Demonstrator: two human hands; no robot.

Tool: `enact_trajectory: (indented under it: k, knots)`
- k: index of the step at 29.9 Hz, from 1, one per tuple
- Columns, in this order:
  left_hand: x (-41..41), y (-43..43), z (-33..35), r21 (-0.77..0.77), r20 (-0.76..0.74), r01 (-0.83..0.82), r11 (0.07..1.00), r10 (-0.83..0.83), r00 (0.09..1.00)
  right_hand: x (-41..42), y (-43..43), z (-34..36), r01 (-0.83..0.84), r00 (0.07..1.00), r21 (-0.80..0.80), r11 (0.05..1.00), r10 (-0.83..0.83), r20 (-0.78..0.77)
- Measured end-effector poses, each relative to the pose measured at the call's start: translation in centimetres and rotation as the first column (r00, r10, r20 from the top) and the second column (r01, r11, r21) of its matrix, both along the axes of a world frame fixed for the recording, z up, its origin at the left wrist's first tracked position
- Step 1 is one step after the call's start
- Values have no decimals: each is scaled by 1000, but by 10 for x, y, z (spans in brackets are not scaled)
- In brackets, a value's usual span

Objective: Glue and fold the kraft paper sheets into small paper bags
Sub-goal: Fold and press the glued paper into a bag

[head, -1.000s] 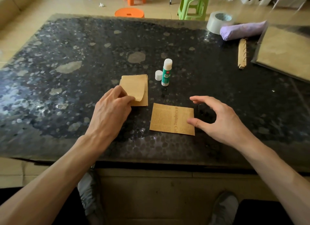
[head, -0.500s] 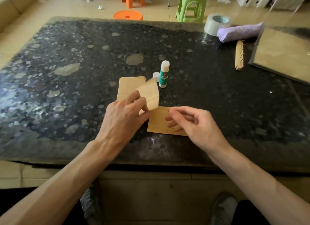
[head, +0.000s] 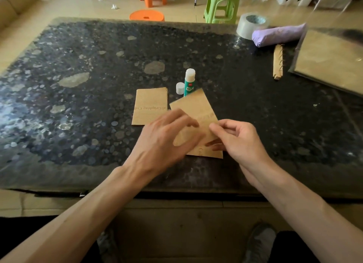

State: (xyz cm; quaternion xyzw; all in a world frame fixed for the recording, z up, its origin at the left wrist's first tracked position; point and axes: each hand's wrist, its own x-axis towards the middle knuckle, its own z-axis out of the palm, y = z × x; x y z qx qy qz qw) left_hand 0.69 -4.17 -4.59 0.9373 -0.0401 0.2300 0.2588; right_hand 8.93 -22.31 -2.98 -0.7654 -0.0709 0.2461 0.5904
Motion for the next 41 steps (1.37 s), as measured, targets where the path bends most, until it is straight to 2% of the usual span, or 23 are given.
enact_trajectory:
  k: [2,3,6,8,10,12,17,22,24,26,28,32,35,38,41]
  knots:
    - [3,6,5,-121,-1,-138,983,139,990,10,-9,3,-66,995,-94,993,73,72]
    - [4,11,7,-195,-47,-201,960,195,980,14,-13,5,-126,986,-132,983,139,91]
    - [9,18,11,-413,-226,-275,869,195,955,23,-20,11,-287,945,-199,937,311,99]
    - [11,19,11,-458,-289,-262,849,136,948,24,-21,15,-357,917,-217,908,386,105]
    - [11,20,10,-422,-327,-281,862,144,934,24,-21,16,-396,901,-190,898,420,106]
    - [12,22,12,-424,-353,-313,850,163,921,24,-20,17,-410,892,-161,898,431,134]
    - [8,23,31,-612,-410,-337,716,77,909,25,-19,17,-393,893,-93,915,404,198]
    - [8,23,43,-821,-383,-318,474,-44,923,22,-19,18,-286,915,-41,957,285,284]
    - [9,25,40,-846,-386,-325,423,-65,920,19,-17,17,-213,944,-9,977,208,256]
    - [9,29,35,-839,-385,-310,446,-86,919,16,-14,15,-122,967,45,992,109,230]
    - [9,31,29,-804,-407,-296,517,-114,906,16,-14,12,-63,978,84,995,44,204]
    - [9,27,22,-696,-442,-240,677,-141,886,23,-14,6,28,999,74,997,-26,-30]
    - [10,25,21,-681,-436,-241,691,-119,892,27,-14,3,32,997,-10,999,-32,-74]
    - [10,27,21,-650,-469,-283,706,-80,879,29,-17,1,39,999,-67,997,-40,-12]
    - [7,28,19,-661,-517,-313,682,-112,849,29,-15,-2,35,999,-111,993,-33,19]
